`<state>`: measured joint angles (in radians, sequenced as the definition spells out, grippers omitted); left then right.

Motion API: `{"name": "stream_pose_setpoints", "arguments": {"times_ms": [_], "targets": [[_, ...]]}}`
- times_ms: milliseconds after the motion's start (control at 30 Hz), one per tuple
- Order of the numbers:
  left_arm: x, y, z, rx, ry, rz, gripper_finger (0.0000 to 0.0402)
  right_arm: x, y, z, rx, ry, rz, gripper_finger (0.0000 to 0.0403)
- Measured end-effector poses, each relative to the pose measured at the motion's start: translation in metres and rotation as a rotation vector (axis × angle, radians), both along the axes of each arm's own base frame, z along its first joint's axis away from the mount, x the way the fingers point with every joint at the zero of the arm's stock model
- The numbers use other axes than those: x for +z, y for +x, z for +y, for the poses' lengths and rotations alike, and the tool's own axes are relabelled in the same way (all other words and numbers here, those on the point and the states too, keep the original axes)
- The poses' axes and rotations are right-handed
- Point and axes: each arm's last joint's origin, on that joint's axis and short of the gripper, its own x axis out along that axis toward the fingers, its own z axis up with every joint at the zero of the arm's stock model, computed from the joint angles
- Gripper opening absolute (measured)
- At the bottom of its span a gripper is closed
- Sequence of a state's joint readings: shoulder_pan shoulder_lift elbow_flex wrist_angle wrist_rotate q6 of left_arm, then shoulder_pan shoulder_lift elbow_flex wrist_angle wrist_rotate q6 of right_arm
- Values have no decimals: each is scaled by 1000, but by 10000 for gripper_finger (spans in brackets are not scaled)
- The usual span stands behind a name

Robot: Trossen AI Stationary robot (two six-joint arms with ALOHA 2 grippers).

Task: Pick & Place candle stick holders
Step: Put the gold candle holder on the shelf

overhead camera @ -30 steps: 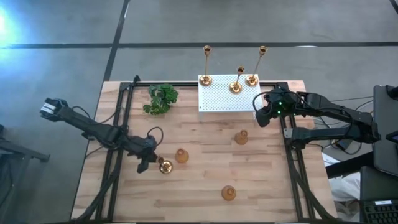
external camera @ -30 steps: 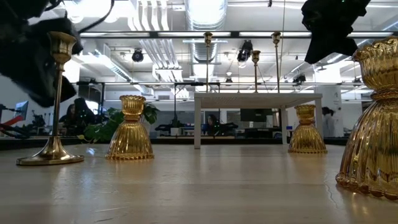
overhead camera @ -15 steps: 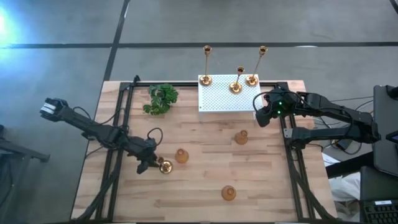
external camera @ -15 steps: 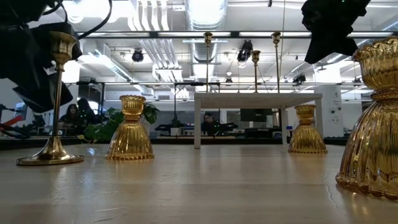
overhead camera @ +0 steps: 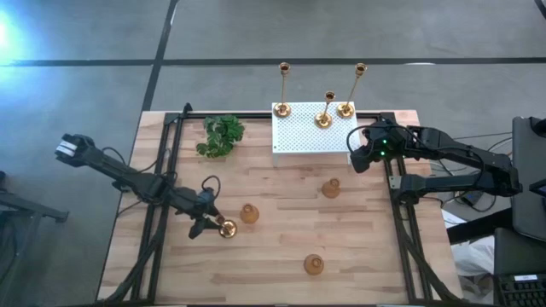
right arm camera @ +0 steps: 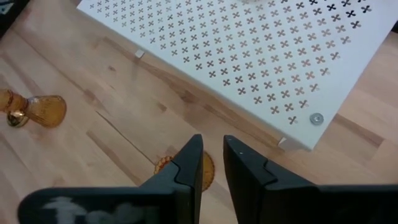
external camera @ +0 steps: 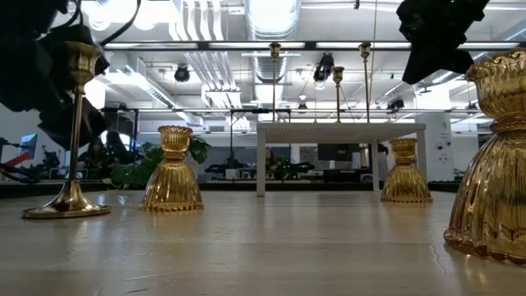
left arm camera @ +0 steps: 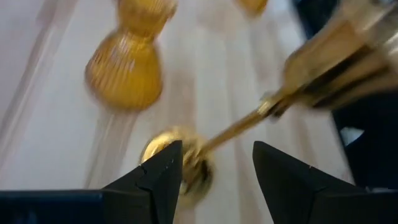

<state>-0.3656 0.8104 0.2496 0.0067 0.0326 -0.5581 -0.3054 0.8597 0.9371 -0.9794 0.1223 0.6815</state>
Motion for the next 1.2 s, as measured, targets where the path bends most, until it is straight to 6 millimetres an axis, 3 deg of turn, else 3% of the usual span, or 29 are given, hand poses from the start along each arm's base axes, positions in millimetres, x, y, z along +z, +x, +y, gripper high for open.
{"name": "stream_pose_setpoints", "arguments": {"times_ms": [633, 767, 967, 1200], "targets": [[-12, 9, -4, -48, 40, -123, 192, 2, 2, -1, -20, -3, -28, 52], [-12, 14, -5, -49, 34, -150, 151, 2, 2, -1, -20, -5, -28, 52], [-13, 17, -6, -46, 30, -157, 22, 2, 2, -1, -19, -9, -27, 52], [-12, 17, -5, -9, 3, -142, 19, 2, 2, -2, -16, -40, -15, 52]]}}
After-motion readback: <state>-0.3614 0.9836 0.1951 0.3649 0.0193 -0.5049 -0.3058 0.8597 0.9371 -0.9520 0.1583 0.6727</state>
